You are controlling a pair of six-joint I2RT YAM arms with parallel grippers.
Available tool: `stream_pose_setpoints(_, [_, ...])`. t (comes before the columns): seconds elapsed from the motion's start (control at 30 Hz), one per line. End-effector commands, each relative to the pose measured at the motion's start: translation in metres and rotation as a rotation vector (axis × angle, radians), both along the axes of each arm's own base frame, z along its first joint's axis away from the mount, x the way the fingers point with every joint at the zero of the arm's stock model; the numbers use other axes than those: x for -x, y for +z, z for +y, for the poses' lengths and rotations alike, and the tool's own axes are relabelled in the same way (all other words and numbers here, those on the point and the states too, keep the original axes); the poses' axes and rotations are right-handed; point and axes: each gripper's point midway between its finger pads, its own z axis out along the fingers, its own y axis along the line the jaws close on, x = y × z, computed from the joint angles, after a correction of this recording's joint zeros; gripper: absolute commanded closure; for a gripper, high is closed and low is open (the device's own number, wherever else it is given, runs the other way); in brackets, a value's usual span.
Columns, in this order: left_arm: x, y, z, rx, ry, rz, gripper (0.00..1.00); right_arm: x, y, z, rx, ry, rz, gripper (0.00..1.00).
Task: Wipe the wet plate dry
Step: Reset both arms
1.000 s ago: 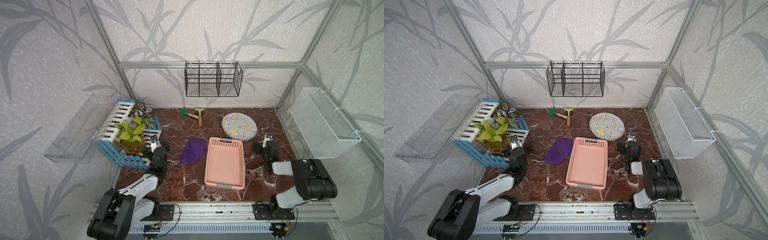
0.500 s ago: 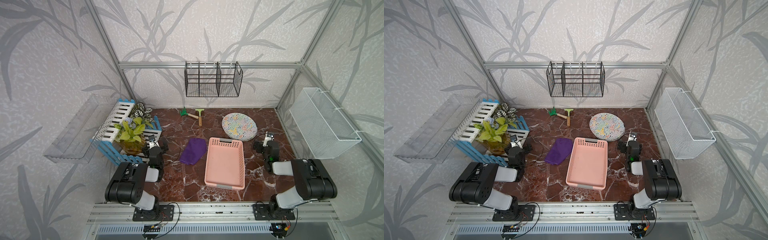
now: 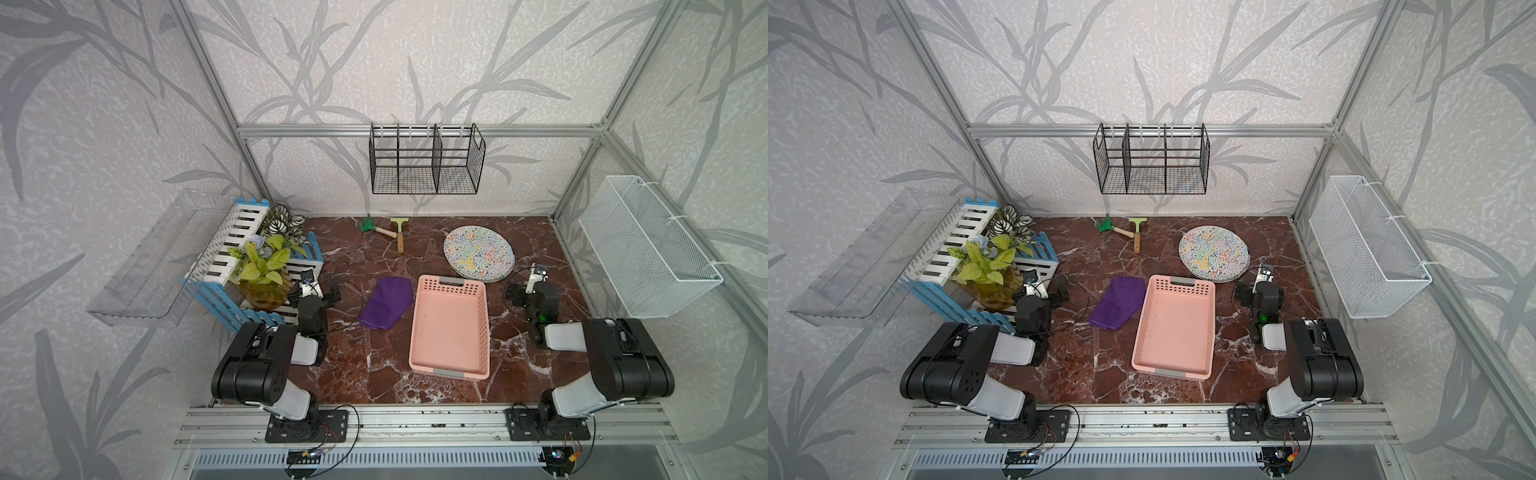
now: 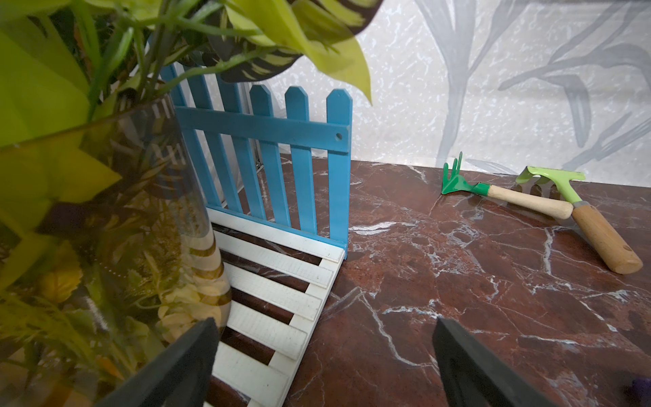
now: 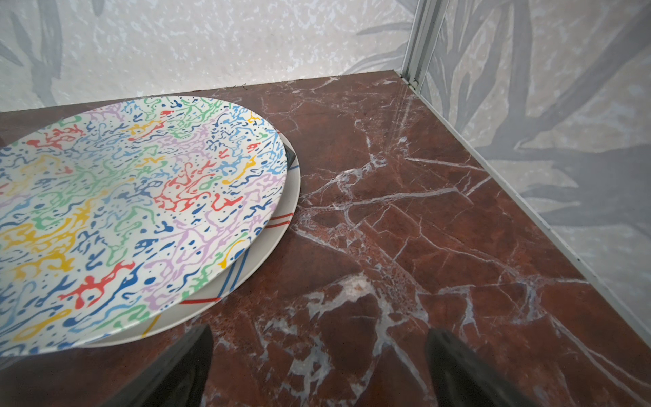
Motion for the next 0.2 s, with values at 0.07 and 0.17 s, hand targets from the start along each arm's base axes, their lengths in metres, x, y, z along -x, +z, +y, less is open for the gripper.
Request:
stream_pose_setpoints(0.07, [-0.0022,0.0092,-0.0009,-0.004,-0.01,-0.03,0.0,-0.0077,0.0161,-0.0008,0.011,-0.007,-0.042,0.01])
stream_pose_setpoints(0.17, [-0.0024,0.009,-0.001,-0.004,-0.011,-0.029,0.0,-0.0073,0.0161,-0.0009,0.011,-0.007,-0.044,0.01])
